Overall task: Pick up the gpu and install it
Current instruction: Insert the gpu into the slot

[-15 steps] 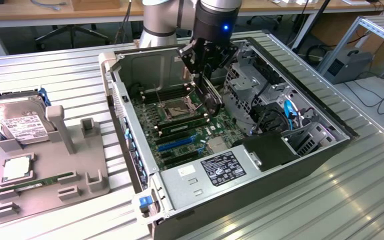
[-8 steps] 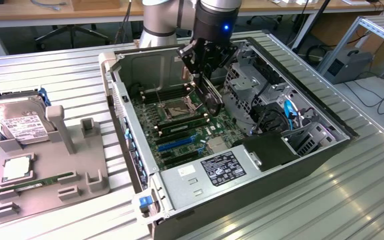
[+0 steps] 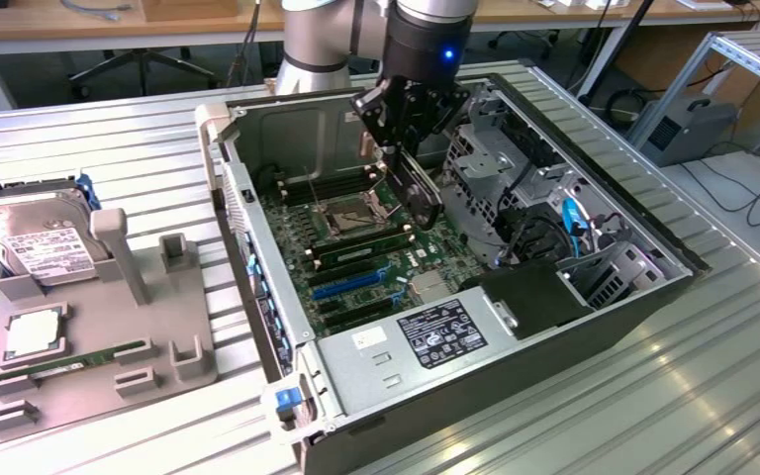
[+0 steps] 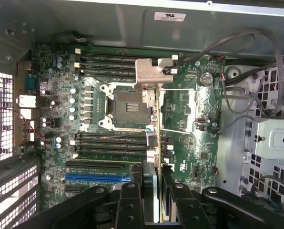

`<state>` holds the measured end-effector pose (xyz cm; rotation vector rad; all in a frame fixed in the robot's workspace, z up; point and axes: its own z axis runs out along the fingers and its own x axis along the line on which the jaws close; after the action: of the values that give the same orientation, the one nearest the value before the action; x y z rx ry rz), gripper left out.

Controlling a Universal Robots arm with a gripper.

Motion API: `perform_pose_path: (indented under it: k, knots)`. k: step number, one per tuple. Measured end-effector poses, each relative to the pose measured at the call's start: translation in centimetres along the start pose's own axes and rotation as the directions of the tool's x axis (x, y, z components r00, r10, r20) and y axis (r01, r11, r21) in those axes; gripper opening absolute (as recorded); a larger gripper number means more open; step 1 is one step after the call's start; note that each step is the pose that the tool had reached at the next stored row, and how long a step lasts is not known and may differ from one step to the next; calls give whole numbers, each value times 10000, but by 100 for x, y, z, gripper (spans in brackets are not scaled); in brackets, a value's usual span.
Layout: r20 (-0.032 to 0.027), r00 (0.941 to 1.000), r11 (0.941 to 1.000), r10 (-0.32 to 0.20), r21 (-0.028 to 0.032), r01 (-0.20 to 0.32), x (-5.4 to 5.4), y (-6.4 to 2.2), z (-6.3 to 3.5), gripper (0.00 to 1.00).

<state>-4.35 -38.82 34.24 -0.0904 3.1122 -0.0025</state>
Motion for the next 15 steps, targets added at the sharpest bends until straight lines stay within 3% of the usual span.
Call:
perform_pose_path:
  k: [15]
  knots:
    - [2, 9988, 9988, -496, -13, 496, 0, 0, 0, 27]
